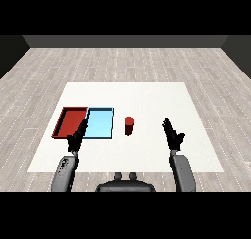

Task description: Pick the red can and put it in the red box

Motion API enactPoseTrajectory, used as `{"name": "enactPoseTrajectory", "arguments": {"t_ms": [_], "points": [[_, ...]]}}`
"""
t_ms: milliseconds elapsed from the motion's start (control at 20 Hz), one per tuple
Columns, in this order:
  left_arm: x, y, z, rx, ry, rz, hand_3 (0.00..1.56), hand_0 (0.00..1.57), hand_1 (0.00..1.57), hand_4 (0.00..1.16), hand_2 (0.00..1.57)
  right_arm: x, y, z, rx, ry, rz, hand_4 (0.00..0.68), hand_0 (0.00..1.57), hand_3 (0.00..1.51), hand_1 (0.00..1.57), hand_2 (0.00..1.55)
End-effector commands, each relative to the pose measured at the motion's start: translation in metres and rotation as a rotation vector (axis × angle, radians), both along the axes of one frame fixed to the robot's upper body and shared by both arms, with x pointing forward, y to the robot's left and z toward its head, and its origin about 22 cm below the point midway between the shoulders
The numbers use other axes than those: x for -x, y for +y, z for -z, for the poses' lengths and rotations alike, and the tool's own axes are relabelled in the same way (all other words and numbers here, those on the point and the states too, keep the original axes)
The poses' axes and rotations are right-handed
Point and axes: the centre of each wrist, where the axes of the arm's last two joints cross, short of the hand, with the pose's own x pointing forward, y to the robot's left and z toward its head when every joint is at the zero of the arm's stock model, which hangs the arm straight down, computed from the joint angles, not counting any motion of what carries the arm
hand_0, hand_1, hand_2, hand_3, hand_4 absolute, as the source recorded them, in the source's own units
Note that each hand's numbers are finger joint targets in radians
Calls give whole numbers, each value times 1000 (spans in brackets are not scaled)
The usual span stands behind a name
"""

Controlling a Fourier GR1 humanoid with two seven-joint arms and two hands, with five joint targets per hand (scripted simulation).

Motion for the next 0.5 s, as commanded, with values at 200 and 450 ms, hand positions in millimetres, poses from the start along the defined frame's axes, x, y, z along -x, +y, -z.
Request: {"name": "enactPoseTrajectory", "arguments": {"t_ms": [200, 450], "points": [[1, 9, 2, -17, 13, -67, 0, 0, 0, 0, 0, 19, -18, -7, 66, -16, -15, 0, 0, 0, 0, 0], [0, 10, -23, 130, -467, -30, 0, 0, 0, 0, 0, 14, -8, -24, -80, -350, -68, 0, 0, 0, 0, 0]]}}
